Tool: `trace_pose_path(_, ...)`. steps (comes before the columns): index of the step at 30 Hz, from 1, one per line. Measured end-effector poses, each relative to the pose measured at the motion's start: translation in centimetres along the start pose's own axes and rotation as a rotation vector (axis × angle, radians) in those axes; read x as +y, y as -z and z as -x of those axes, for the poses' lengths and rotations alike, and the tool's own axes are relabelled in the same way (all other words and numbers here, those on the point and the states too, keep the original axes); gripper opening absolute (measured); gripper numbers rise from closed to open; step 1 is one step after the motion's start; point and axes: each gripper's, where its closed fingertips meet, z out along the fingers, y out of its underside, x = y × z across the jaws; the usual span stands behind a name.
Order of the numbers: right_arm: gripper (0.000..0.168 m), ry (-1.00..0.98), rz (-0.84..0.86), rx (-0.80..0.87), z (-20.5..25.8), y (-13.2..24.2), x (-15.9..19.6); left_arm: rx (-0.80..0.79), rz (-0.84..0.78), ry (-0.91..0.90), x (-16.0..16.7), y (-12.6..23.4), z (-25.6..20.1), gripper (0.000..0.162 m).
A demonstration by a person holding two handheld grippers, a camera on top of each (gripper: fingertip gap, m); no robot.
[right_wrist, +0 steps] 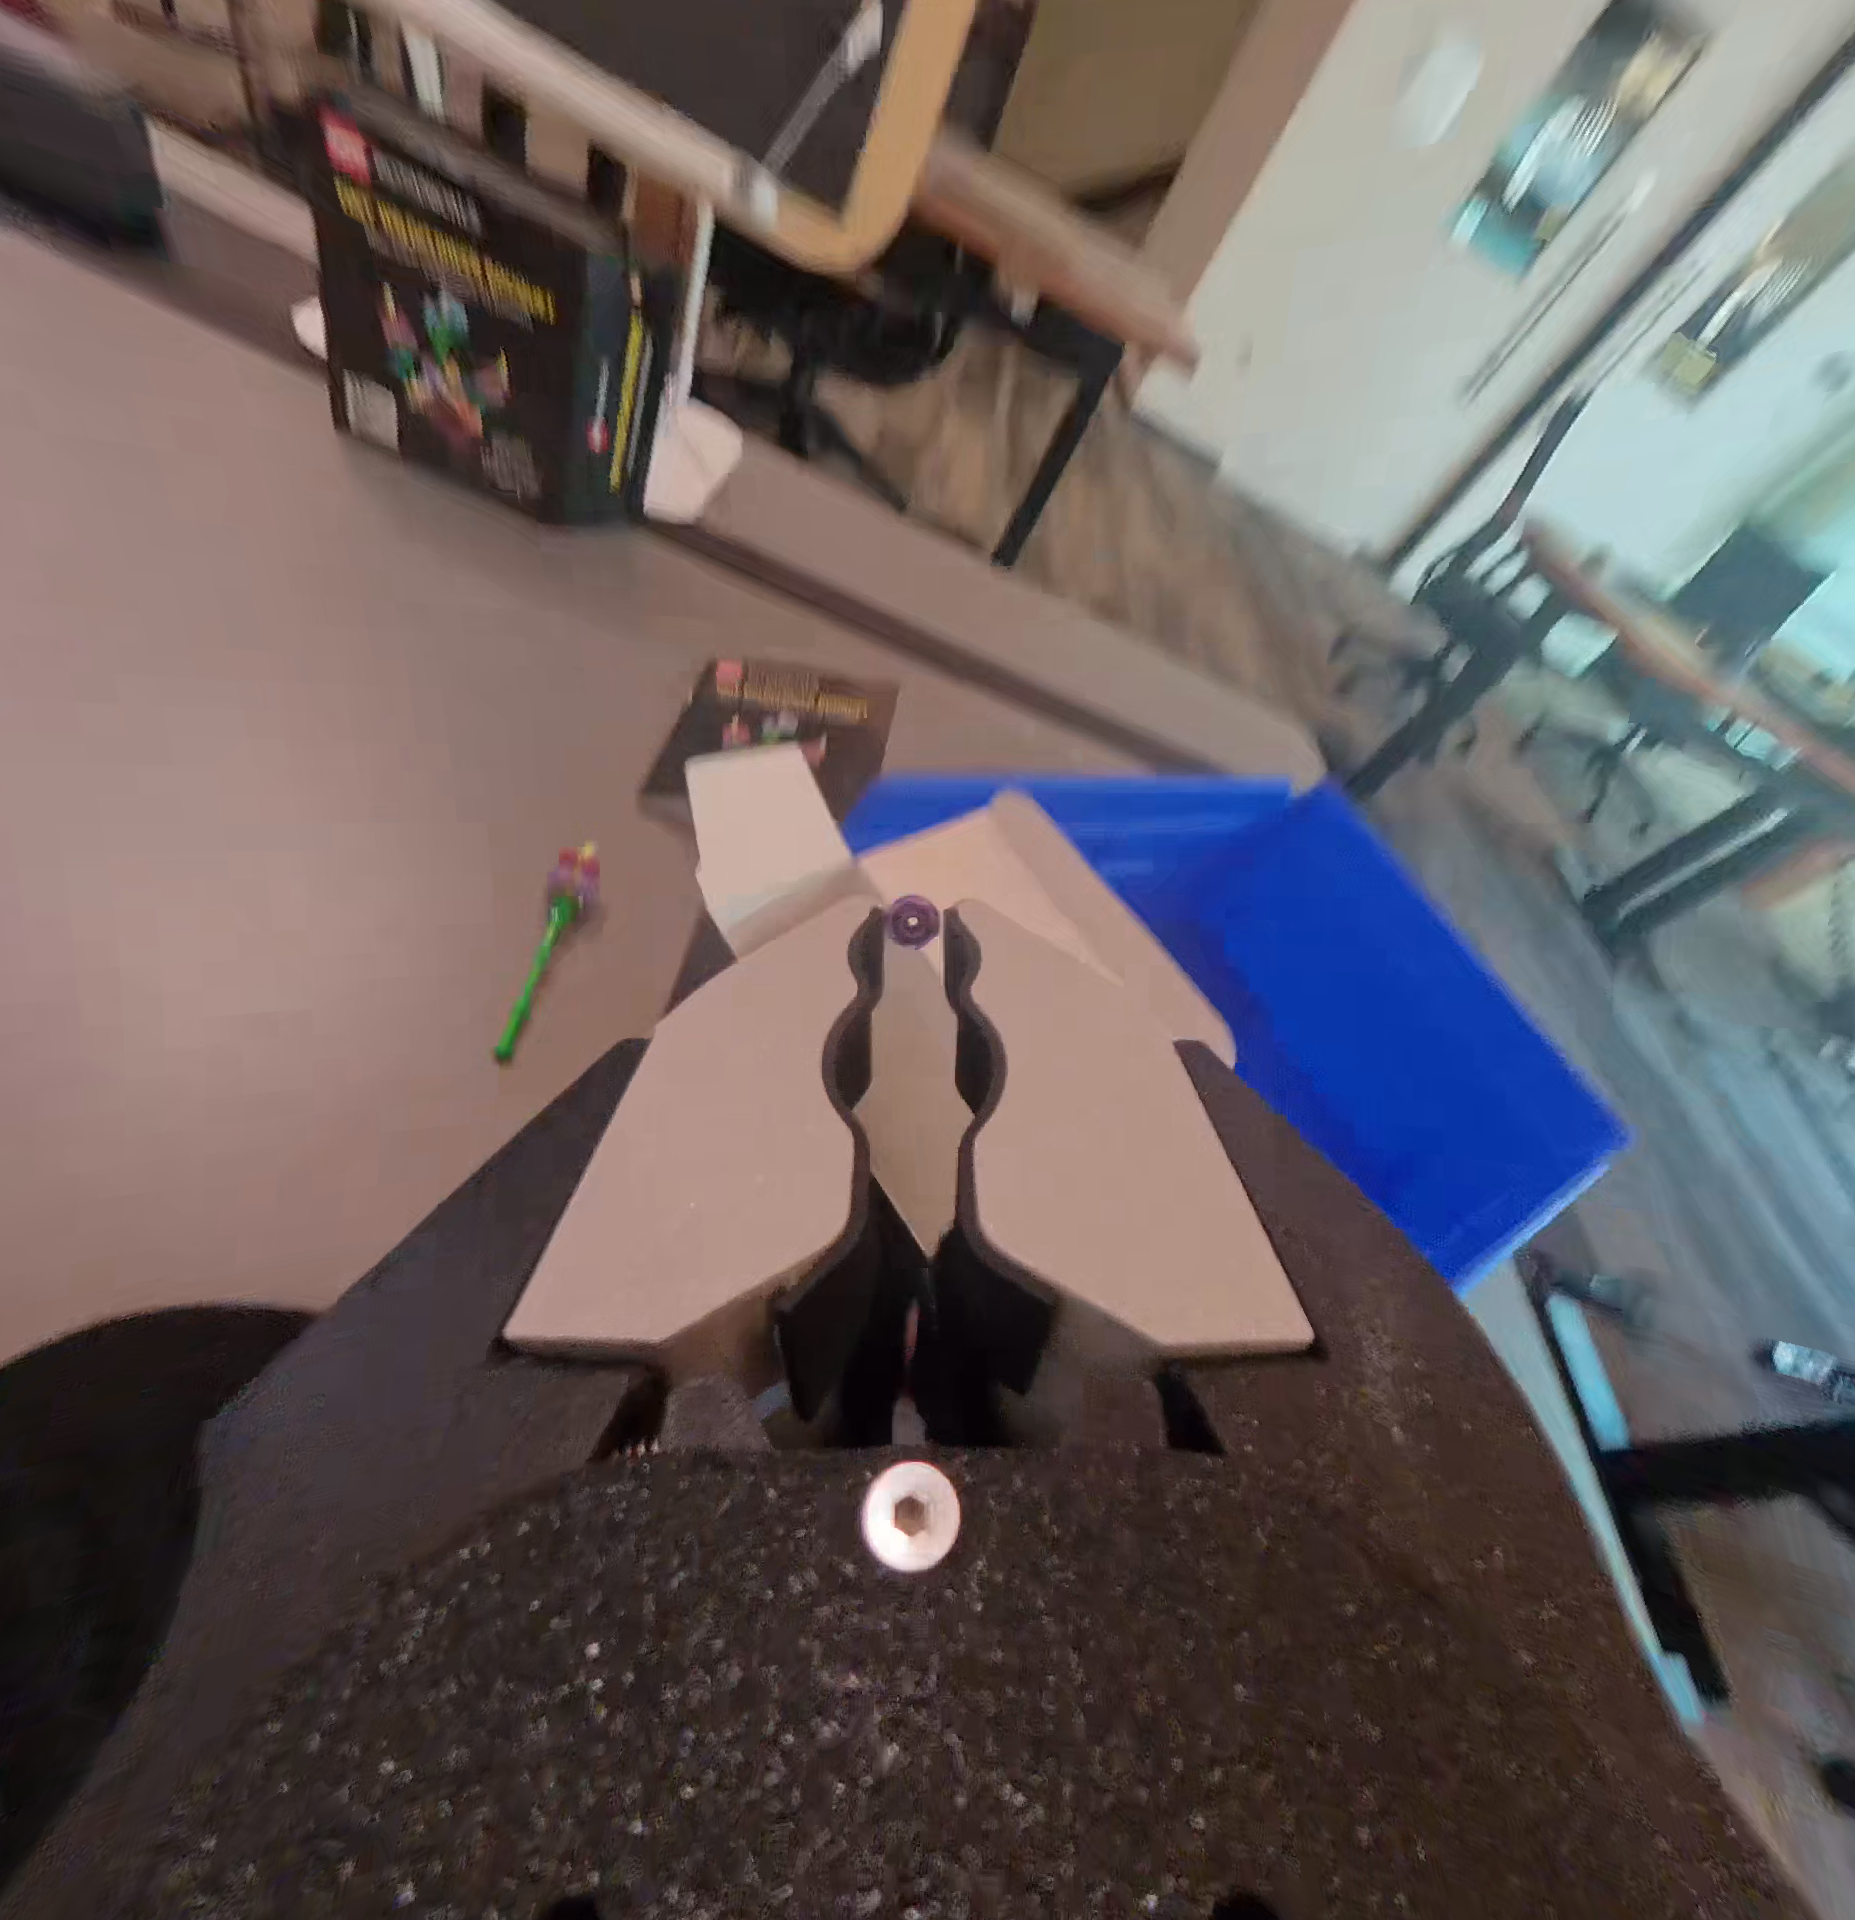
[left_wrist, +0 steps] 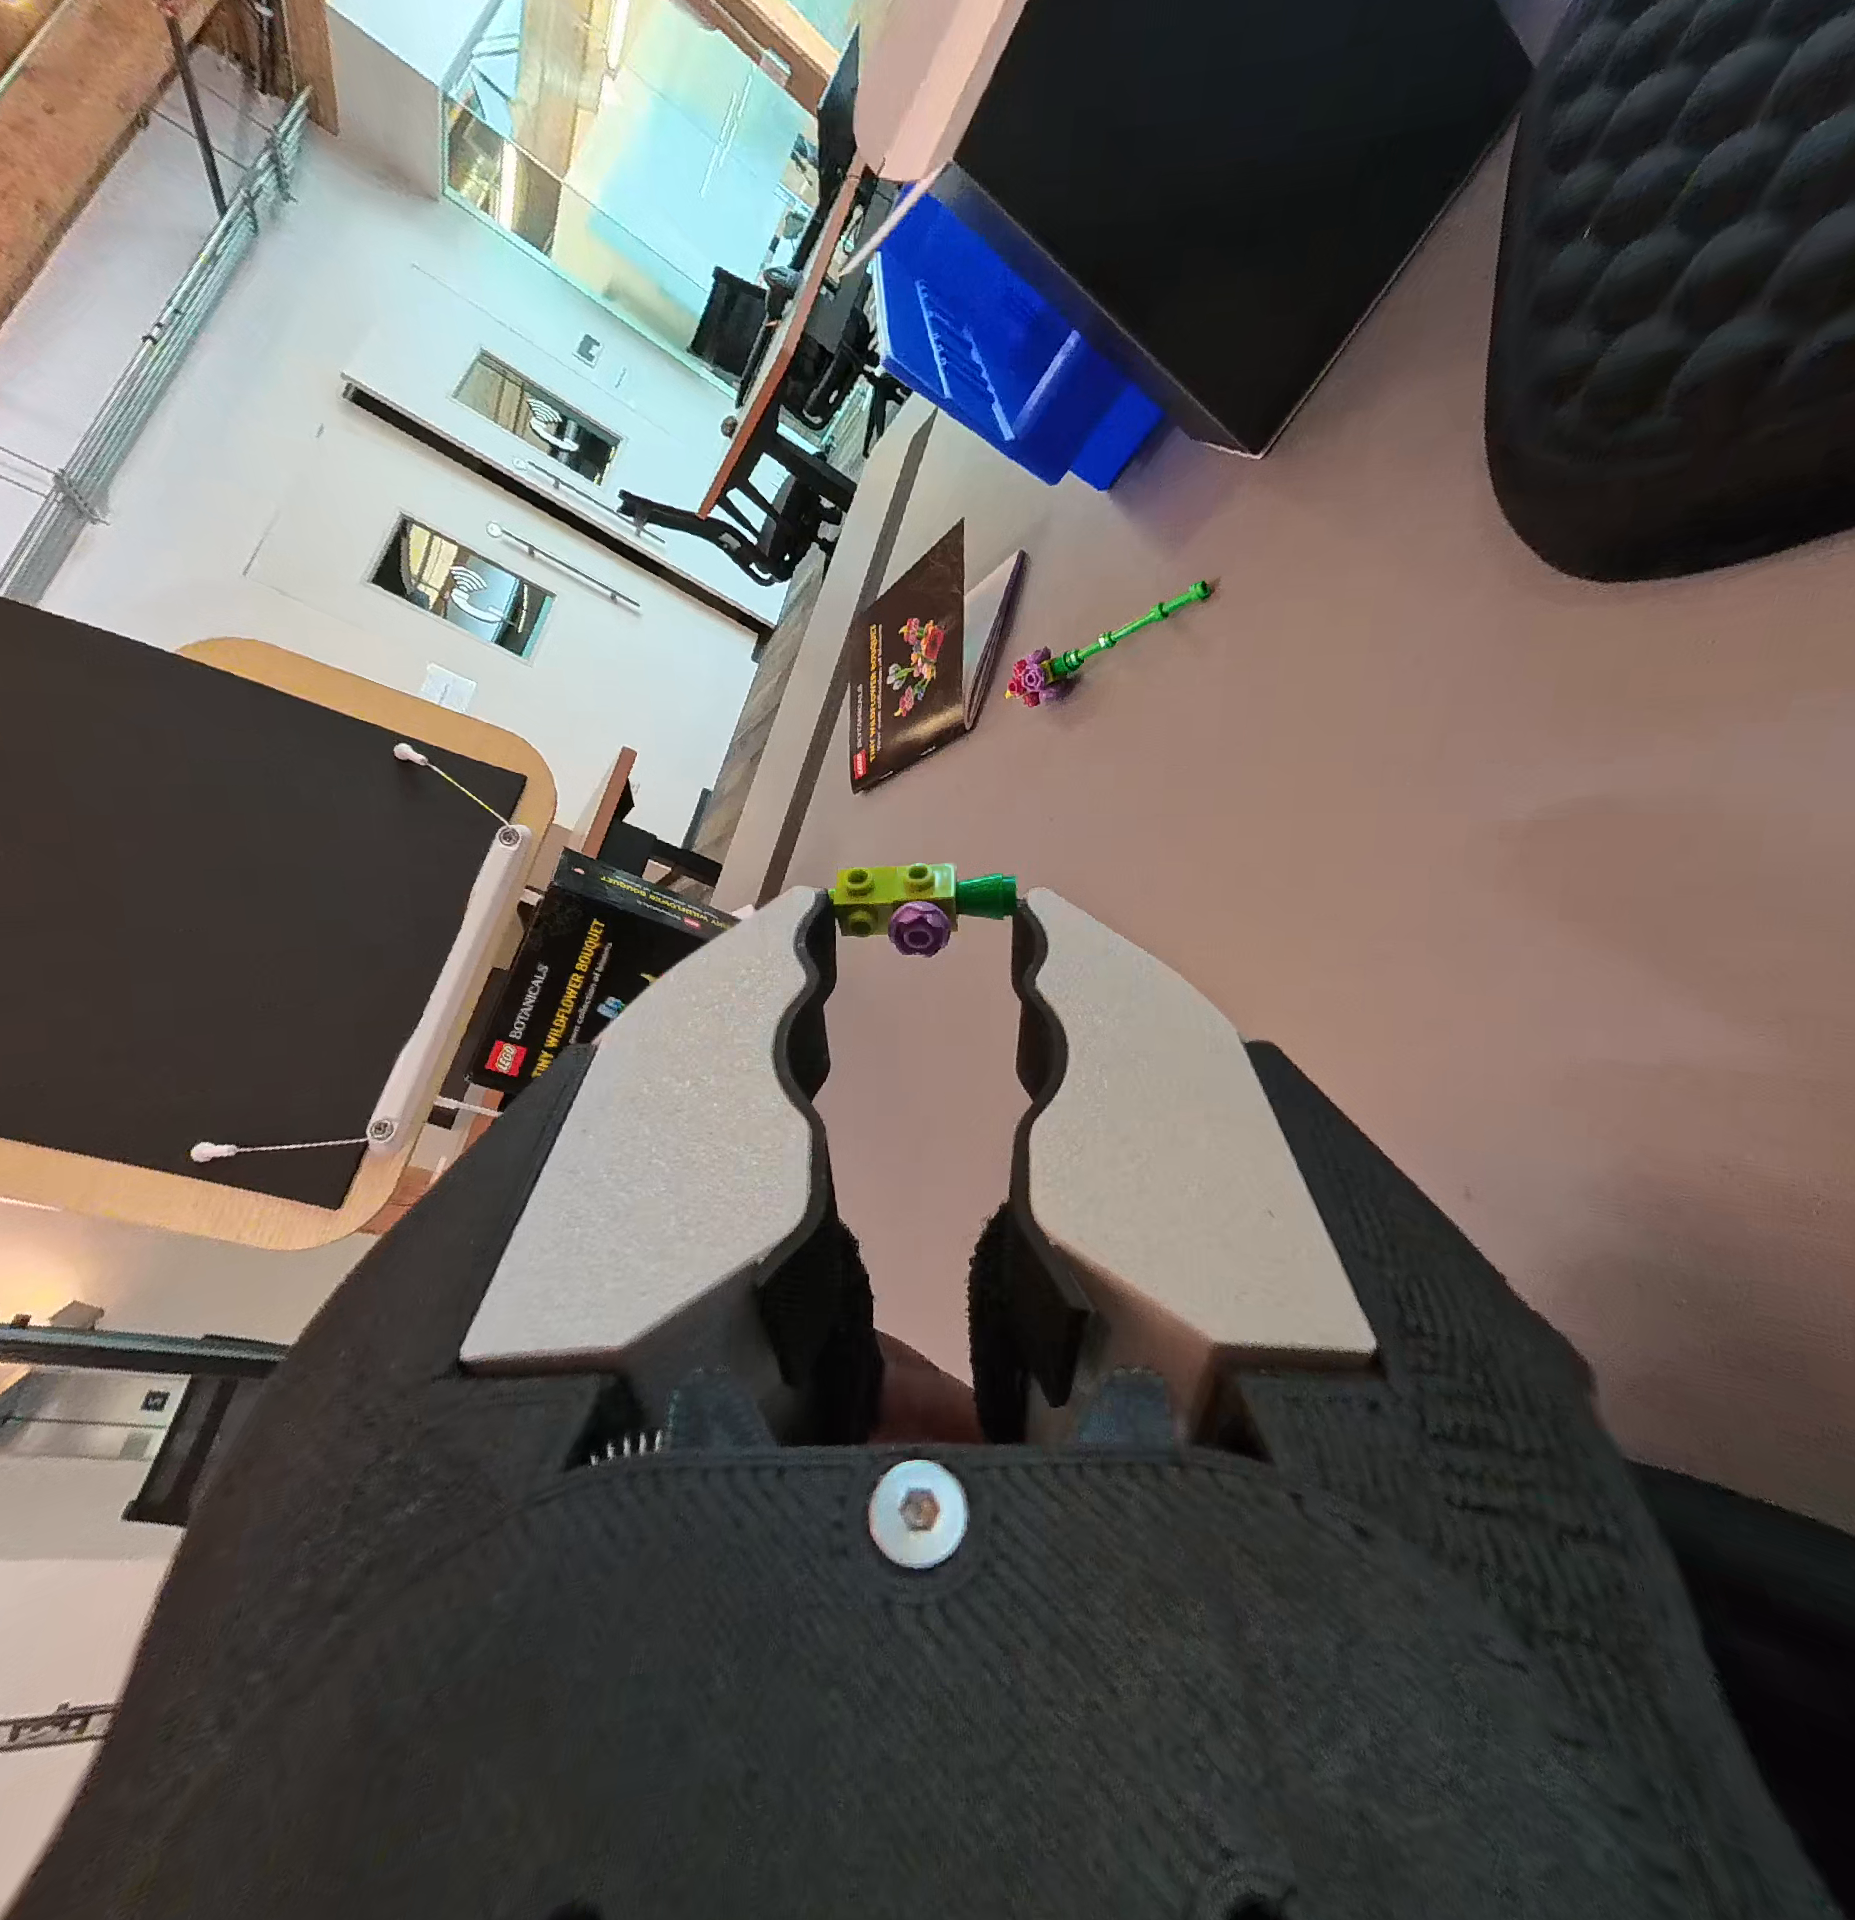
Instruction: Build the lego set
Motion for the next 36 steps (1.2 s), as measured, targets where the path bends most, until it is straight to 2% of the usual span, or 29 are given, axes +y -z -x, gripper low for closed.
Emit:
trace_pose_path(3, 0.026, -0.004, 0.111, -0.016, -0.1, -0.7, 2.2, -0.006, 0.008, 0.001, 0.2, 0.0, 0.1, 0.032)
trace_pose_path(11, 0.029, -0.013, 0.043, -0.012, 0.0, -0.4, 1.2, -0.015, -0.023, 0.046, -0.2, 0.2, 0.5, 0.032)
trace_pose_path(13, 0.031, -0.067, -0.052, -0.149, 2.6, -0.1, -0.5, -0.012, -0.039, 0.078, -0.4, 0.2, 0.6, 0.032)
trace_pose_path(16, 0.030, -0.223, -0.196, -0.560, 10.9, 1.5, -3.5, -0.015, -0.059, 0.118, -0.6, 0.3, 0.8, 0.032)
trace_pose_path(18, 0.031, -0.261, -0.183, -0.824, 17.0, 2.8, -4.0, -0.019, -0.057, 0.121, -0.6, 0.3, 0.9, 0.032)
trace_pose_path(19, 0.031, -0.253, -0.160, -0.896, 19.4, 3.0, -3.7, -0.019, -0.054, 0.116, -0.5, 0.3, 0.9, 0.032)
trace_pose_path(21, 0.030, -0.227, -0.149, -0.913, 22.2, 2.4, -3.6, -0.020, -0.047, 0.102, -0.5, 0.3, 0.8, 0.032)
trace_pose_path(26, 0.028, -0.187, -0.127, -0.864, 24.5, 0.6, -3.9, -0.016, -0.037, 0.083, -0.4, 0.2, 0.6, 0.032)
trace_pose_path(28, 0.017, -0.142, -0.130, -0.858, 25.0, 0.2, -3.8, -0.011, -0.040, 0.080, -0.5, 0.3, 0.5, 0.032)
trace_pose_path(30, 0.016, -0.159, -0.151, -0.902, 25.2, 0.4, -3.9, -0.011, -0.056, 0.073, -0.5, 0.5, 0.6, 0.032)
trace_pose_path(32, 0.016, -0.296, -0.194, -1.061, 25.1, 1.5, -4.7, -0.019, -0.155, 0.102, -1.5, 1.1, 1.0, 0.033)
trace_pose_path(36, 0.015, -0.801, -0.233, -1.603, 23.3, 5.5, -7.3, 0.011, -0.469, 0.284, -4.9, 3.5, 2.3, 0.042)
